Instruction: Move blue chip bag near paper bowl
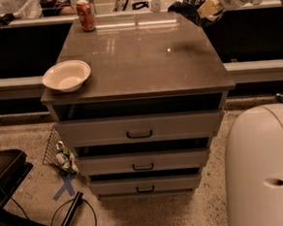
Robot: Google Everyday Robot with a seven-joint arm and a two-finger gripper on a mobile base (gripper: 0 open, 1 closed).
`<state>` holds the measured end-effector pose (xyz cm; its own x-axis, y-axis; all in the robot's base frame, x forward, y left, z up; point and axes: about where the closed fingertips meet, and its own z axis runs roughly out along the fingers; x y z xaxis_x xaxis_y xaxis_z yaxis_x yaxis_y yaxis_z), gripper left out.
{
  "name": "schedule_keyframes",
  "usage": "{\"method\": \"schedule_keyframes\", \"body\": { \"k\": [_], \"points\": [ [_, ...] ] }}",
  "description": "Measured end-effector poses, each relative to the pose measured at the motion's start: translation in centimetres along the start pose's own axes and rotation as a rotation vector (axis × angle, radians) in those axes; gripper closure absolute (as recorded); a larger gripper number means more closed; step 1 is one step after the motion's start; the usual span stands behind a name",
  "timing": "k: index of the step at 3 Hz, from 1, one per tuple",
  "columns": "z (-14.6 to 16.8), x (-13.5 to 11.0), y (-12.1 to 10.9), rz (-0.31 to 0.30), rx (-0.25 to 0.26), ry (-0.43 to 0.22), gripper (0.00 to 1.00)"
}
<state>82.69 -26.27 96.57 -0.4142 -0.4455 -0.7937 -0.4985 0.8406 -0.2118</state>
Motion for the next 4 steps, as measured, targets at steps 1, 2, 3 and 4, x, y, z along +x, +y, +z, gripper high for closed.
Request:
{"method": "schedule_keyframes", "body": {
  "k": [1, 2, 3, 4],
  "points": [
    [-2.5, -0.4, 2.1, -0.013, -0.046, 0.007, 1.00],
    [-3.9, 0.2, 5.8, -0.020, -0.136, -0.003, 1.00],
    [-4.0, 0.8, 10.2, -0.045, -0.259, -0.038, 1.00],
    [-3.0, 0.5, 14.9, -0.127, -0.403, -0.074, 1.00]
  ]
}}
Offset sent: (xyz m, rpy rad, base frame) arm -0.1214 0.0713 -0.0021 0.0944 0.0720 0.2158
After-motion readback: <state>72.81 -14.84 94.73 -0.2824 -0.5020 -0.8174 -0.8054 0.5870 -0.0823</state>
